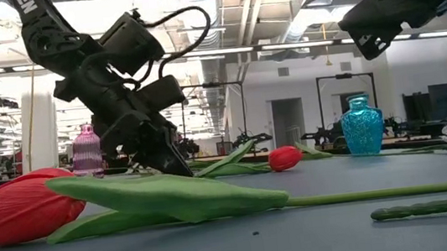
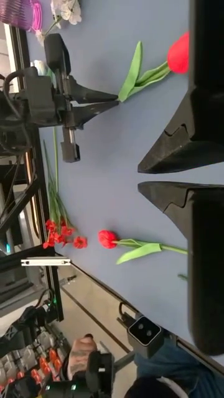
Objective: Sort flowers into vase by color
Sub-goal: Put the top red flower into the violet vase
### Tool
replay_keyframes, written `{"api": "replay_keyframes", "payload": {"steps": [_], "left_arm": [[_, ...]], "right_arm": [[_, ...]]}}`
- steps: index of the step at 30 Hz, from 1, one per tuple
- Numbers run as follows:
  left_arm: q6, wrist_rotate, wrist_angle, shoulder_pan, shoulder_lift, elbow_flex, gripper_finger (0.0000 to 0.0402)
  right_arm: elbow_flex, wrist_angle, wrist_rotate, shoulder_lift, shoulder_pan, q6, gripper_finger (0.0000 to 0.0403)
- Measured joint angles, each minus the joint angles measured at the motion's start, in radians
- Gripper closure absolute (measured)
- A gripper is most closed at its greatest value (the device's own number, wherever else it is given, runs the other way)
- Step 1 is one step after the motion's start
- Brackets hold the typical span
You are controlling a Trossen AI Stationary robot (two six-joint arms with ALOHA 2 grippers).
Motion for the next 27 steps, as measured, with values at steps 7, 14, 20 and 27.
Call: {"api": "replay_keyframes", "payload": {"steps": [7,14,20,27], "left_arm": [[0.059,0.000,0.071,-0.003,-0.115,0.000,0.0401],[0.030,0.001,0.194,0.009,-0.229,-0.041,0.0401],[-0.137,0.064,0.707,0.049,-0.260,-0.185,0.0401],[-0.217,0.026,0.928,0.034,-0.258,-0.260,0.0401]], "right_arm": [[0.000,0.015,0.000,0.000,0.001,0.001,0.0341],[0.000,0.045,0.000,0.035,0.001,0.000,0.0341],[0.000,0.206,0.000,0.163,-0.017,-0.053,0.0341],[0.031,0.658,0.026,0.421,-0.125,-0.177,0.0341]]}}
